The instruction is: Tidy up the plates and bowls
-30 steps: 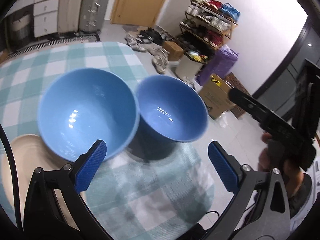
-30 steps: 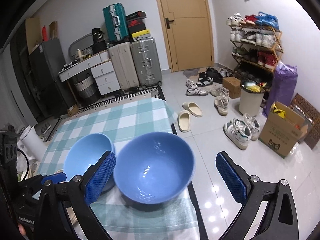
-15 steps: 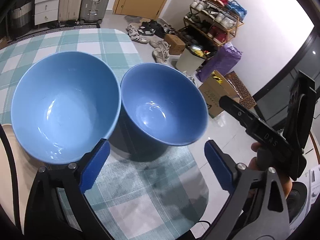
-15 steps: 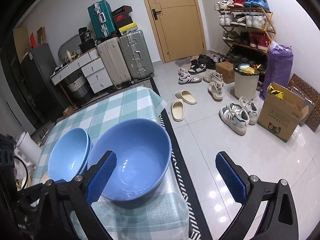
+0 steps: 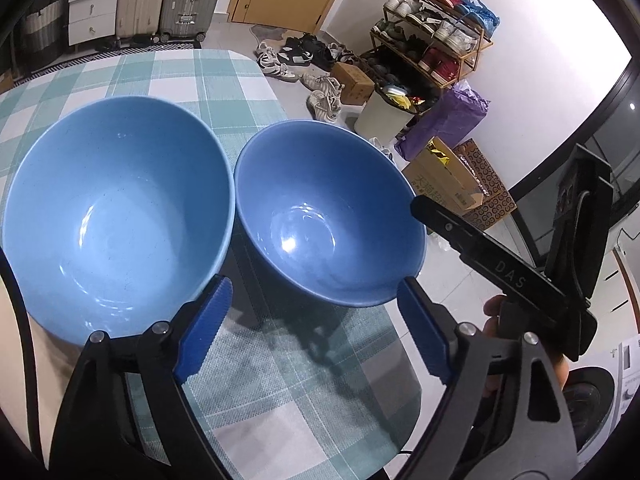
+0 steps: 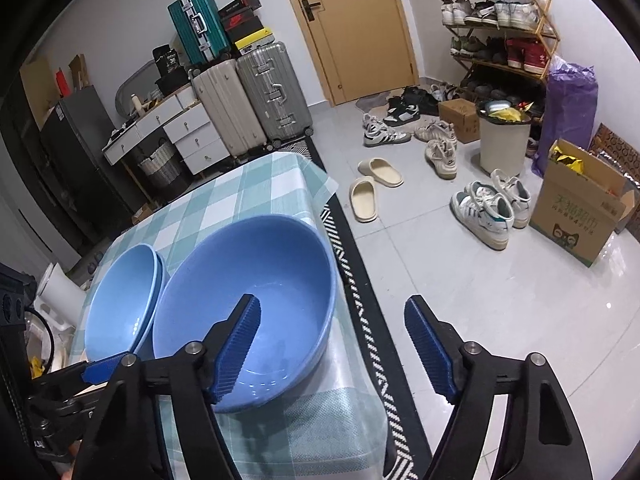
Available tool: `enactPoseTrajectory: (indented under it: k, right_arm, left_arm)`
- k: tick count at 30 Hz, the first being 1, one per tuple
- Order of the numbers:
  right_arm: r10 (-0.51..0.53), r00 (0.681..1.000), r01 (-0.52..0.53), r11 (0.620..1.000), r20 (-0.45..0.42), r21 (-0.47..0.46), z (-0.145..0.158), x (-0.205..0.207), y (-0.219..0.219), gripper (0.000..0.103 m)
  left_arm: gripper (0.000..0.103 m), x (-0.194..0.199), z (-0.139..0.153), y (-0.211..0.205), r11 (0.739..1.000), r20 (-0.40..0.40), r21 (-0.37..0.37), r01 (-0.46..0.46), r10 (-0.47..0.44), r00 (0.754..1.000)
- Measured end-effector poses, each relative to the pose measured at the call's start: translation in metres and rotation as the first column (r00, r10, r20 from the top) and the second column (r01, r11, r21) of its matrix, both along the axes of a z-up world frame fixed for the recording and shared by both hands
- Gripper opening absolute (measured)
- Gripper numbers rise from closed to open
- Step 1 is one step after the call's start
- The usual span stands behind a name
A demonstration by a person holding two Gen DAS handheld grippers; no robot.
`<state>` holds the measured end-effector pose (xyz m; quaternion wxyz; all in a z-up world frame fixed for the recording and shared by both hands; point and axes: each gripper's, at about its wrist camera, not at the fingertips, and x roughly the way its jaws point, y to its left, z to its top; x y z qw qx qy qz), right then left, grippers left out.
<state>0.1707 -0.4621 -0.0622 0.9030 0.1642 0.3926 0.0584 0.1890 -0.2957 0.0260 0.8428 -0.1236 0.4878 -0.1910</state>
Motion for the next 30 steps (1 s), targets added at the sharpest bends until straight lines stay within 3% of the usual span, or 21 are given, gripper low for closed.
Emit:
enactPoseTrajectory:
  k: [5, 11, 14, 18, 24, 30]
  right_arm:
    - [0.012, 1.000, -0.012, 1.000, -0.006, 0.000, -0.005, 0.008, 0.004, 0.054]
    - [0.015, 1.000, -0.015, 1.000, -0.007, -0.004, -0.009, 0.018, 0.009, 0.041]
    - [0.012, 1.000, -0.012, 1.000, -0.006, -0.008, -0.011, 0.021, 0.010, 0.035]
    - [0.013, 1.000, -0.013, 1.000, -0.008, -0.020, -0.014, 0.024, 0.012, 0.027]
    - [0.002, 1.000, -0.002, 0.999, -0.005, -0.041, -0.015, 0.023, 0.012, 0.022]
    - [-0.001, 1.000, 0.001, 0.998, 0.000, -0.056, -0.016, 0.020, 0.013, 0.021]
  left_arm:
    - [0.078, 0.004, -0.002, -0.001, 1.000, 0.014, 0.011, -0.012, 0.012, 1.000]
    - [0.069, 0.008, -0.003, -0.001, 1.000, 0.011, 0.018, -0.014, 0.014, 1.000]
    - [0.063, 0.009, -0.005, -0.003, 1.000, 0.010, 0.027, -0.008, 0.008, 1.000]
    - [0.045, 0.011, -0.009, -0.006, 0.999, 0.006, 0.037, 0.018, -0.018, 1.000]
    - [0.033, 0.012, -0.011, -0.007, 0.998, 0.015, 0.061, 0.011, -0.012, 1.000]
    - [0.031, 0.013, -0.012, -0.007, 0.997, 0.024, 0.079, 0.016, -0.018, 1.000]
